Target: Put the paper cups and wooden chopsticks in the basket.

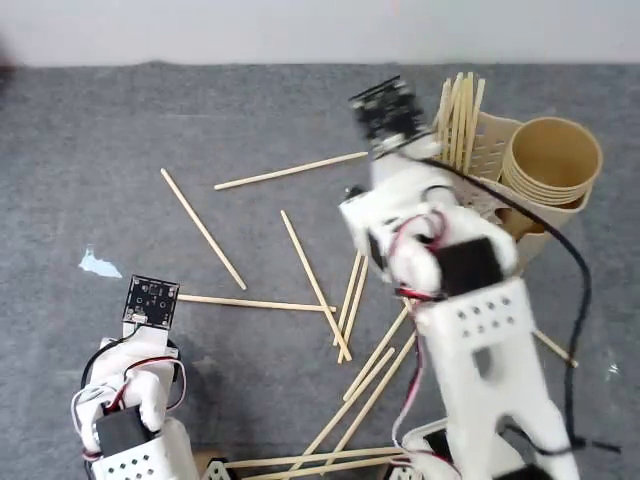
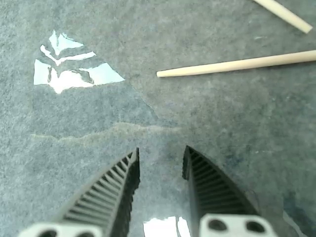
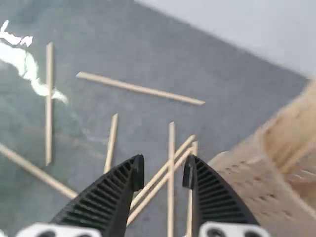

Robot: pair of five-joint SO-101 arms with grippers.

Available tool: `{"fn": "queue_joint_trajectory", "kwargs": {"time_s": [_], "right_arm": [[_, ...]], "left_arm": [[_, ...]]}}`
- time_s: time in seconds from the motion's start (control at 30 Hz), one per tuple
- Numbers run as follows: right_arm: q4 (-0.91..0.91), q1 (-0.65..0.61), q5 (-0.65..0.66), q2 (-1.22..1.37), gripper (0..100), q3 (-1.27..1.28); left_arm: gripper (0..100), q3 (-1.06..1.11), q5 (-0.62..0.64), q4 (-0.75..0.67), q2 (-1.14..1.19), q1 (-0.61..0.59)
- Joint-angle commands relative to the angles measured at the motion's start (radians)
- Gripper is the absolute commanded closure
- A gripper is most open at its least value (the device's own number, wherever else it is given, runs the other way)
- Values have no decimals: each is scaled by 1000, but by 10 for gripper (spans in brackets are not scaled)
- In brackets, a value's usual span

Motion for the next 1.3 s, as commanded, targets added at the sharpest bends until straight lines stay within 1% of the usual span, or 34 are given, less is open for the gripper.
{"fn": "queue_joint_trajectory", "kwargs": {"time_s": [0.0, 0.1, 0.2, 0.27, 0.37, 0.5, 0.67, 0.8, 0.87, 1.03, 1.13, 1.27], "right_arm": [[35, -58, -11, 116, 848, -57], [30, -93, -31, 249, 846, -63], [28, -134, -69, 374, 800, -95], [28, -154, -84, 456, 774, -132], [27, -182, -87, 581, 772, -216], [25, -188, -87, 756, 772, -356], [-21, -185, -81, 984, 772, -517], [-13, -189, -81, 1135, 774, -647], [-12, -185, -80, 1196, 807, -703], [-12, -176, -64, 1293, 986, -790], [-10, -174, -17, 1290, 988, -795], [47, -182, -14, 1227, 991, -795]], "left_arm": [[863, -12, 6, 6, -8, 5], [863, -12, 6, 6, -8, 5], [863, -12, 6, 6, -8, 5], [863, -12, 6, 6, -8, 5], [863, -12, 6, 6, -8, 5], [863, -12, 6, 6, -8, 5], [863, -12, 6, 6, -8, 5], [863, -12, 6, 6, -8, 5], [863, -12, 6, 6, -8, 5], [863, -12, 6, 6, -8, 5], [863, -12, 6, 6, -8, 5], [863, -12, 6, 6, -8, 5]]}}
